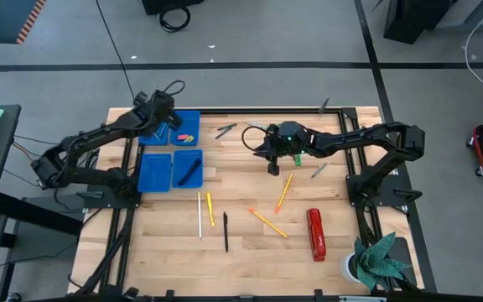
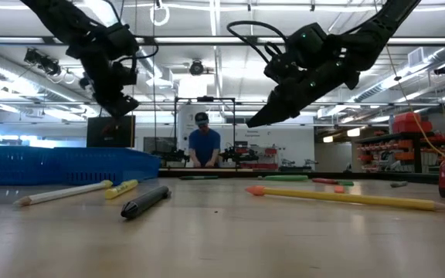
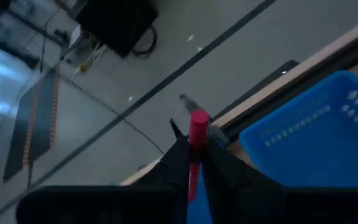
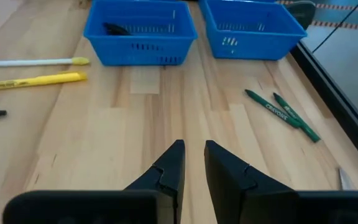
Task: Sort crayons/erasers/pens/pencils in bins
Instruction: Put the red crayon into the top left blue bin
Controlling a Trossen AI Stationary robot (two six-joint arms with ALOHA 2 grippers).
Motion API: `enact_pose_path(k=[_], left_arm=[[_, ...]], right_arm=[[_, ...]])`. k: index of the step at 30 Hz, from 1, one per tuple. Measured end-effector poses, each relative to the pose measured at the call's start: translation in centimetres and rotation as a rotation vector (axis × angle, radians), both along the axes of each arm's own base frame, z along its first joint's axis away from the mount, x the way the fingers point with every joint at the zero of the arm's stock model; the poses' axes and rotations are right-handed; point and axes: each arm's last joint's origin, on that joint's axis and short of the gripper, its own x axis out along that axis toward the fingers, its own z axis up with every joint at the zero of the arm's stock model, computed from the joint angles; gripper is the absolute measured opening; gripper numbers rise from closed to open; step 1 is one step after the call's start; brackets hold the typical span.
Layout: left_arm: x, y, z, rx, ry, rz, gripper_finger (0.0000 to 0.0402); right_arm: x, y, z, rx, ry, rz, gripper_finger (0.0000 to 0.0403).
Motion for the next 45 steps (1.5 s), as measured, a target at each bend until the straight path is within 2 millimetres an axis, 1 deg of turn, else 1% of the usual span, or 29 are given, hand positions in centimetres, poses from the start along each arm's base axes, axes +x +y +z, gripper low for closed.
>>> enact_pose_path(k=[4,8,11,17,20,26,30,33,37,41,45], left_arm=[[-0.6,0.1,-0.2,-0.025,-0.025,0.056,0.0033],[-1.2,0.3,-0.5,-0.07,-0.059,0.084,0.0051],[-1.5,0.3,-0.7,-0.109,-0.096,0.102,0.0056],[-1.8,0.6,-1.6,-0.155,-0.109,0.169,0.0036],[-1.6,0.8,-2.3,-0.181,-0.098,0.183,0.0036],[-1.3,1.4,-3.9,-0.235,-0.052,0.207,0.0055],[-1.5,1.6,-5.1,-0.267,-0.021,0.22,0.0046],[-1.8,1.7,-5.6,-0.275,-0.005,0.236,0.0042],[-1.7,1.6,-5.6,-0.269,-0.022,0.243,0.0065],[-1.7,1.6,-5.6,-0.268,-0.025,0.248,0.0103],[-1.7,1.6,-5.5,-0.265,0.01,0.224,0.0143]], right_arm=[[0.0,-0.1,0.1,-0.005,-0.014,-0.002,0.0068],[0.1,-0.1,0.3,-0.007,-0.037,0.009,0.0068],[0.2,0.0,0.5,-0.004,-0.063,0.032,0.0068],[0.4,0.0,0.9,-0.012,-0.102,0.059,0.0068],[0.4,0.0,1.0,-0.02,-0.112,0.061,0.0068],[0.5,0.0,1.1,-0.006,-0.132,0.079,0.0068],[0.5,0.1,1.2,-0.008,-0.143,0.092,0.0068],[0.5,0.1,1.2,-0.012,-0.144,0.095,0.0068],[0.5,0.0,1.2,-0.026,-0.145,0.101,0.0068],[0.6,0.0,1.3,-0.029,-0.151,0.101,0.0068],[0.6,0.0,1.3,-0.019,-0.151,0.096,0.0068]])
